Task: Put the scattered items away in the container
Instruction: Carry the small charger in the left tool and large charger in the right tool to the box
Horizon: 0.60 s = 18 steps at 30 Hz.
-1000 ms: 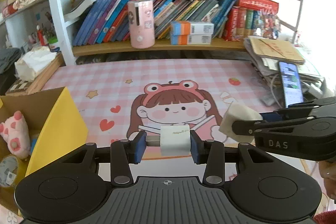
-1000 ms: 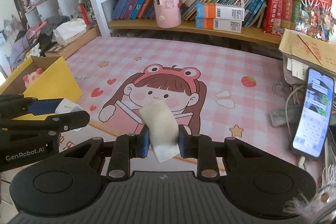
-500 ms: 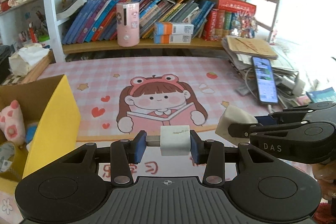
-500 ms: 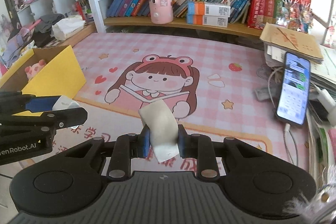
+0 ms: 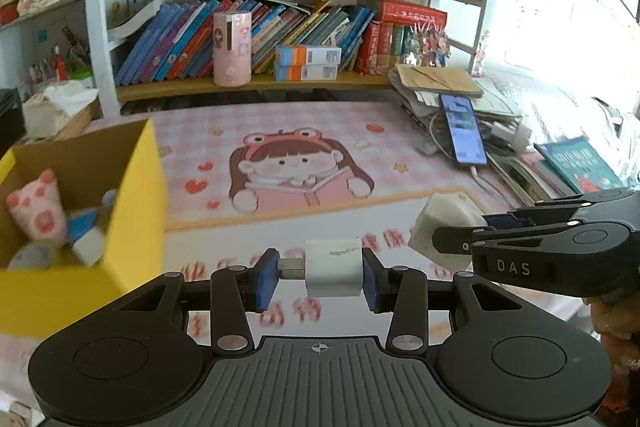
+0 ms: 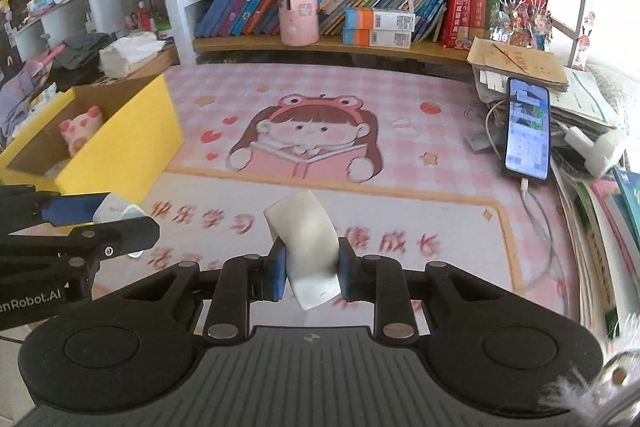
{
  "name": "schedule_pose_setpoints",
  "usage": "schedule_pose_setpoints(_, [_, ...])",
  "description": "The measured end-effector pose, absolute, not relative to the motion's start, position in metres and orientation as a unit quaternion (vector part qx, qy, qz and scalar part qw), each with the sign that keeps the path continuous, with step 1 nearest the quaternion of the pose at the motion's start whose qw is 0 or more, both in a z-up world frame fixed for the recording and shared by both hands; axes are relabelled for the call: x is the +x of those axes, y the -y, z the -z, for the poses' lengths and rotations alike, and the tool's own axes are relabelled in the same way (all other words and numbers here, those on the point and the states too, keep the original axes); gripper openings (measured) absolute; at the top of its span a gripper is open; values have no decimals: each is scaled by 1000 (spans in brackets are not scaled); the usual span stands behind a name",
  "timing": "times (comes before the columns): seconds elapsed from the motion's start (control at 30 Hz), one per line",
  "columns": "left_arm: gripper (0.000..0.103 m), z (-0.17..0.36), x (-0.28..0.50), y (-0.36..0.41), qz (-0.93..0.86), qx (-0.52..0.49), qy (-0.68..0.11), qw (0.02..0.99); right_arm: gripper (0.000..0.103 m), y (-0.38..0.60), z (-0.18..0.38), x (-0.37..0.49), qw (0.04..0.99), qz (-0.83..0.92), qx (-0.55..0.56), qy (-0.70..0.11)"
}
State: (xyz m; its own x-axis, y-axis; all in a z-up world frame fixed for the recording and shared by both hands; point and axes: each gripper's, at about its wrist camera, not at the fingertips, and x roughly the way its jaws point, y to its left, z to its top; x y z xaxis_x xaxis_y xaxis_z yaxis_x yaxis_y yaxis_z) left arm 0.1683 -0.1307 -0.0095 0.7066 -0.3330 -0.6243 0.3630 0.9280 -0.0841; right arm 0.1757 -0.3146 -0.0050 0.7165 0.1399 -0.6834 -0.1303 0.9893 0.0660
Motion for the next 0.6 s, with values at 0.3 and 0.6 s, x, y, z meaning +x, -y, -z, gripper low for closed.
schedule_pose_setpoints(0.3, [41, 8, 118, 80, 200, 28, -337, 919, 23, 266, 6, 109, 928, -50, 24, -369])
schedule_pose_setpoints(0.6, [41, 5, 86, 50, 214, 32, -334, 917, 23, 235, -1, 67, 927, -37, 31, -373])
